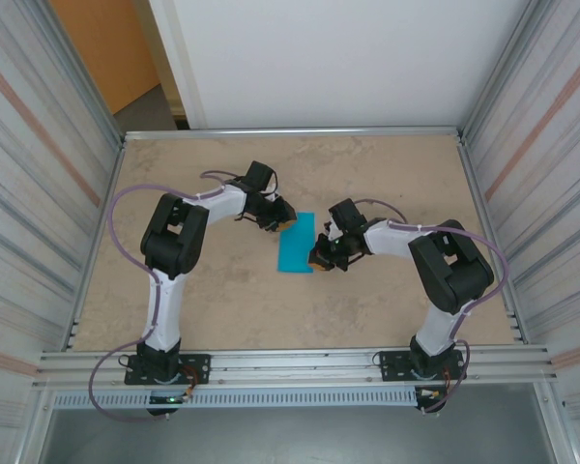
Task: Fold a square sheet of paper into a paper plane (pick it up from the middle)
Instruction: Fold the triangle a second time at the center of the table.
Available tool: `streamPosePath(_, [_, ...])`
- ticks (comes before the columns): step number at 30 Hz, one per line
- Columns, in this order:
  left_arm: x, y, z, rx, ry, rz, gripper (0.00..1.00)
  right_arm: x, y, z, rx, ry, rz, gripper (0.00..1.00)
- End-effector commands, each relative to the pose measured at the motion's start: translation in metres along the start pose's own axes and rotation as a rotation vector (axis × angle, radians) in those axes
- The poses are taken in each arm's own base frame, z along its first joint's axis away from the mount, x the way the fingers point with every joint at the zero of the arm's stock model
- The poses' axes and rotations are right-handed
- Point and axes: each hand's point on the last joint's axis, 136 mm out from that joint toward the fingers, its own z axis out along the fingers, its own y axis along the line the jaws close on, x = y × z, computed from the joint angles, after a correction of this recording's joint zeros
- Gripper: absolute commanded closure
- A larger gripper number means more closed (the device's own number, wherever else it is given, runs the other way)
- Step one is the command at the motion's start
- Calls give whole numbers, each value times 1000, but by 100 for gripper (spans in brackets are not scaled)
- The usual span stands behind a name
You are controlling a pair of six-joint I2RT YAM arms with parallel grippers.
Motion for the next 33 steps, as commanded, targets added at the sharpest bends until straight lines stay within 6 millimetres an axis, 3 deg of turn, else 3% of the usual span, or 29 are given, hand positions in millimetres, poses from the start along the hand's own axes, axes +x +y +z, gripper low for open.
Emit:
streamPosePath(1, [2,-11,-18,10,-22,98,70,10,-4,-12,0,12,18,96])
streamPosePath(4, [4,-15,-25,20,-37,130,70,17,-5,-18,0,18,4,97])
streamPosePath(7, [12,-4,-15,9,-18,106,73,24,-7,-23,-1,26,-5,97])
streamPosePath(15, [37,2,6,-15,12,129,76,29,-7,-24,-4,37,-13,98])
streamPosePath(19, [40,12,8,-47,13,111,77,26,-5,-26,4,31,-24,98])
streamPosePath(23, [45,30,18,-86,36,86,77,18,10,-27,-38,20,-48,98])
streamPosePath(33, [46,33,20,-89,37,78,79,-4,31,-14,-99,4,-50,98])
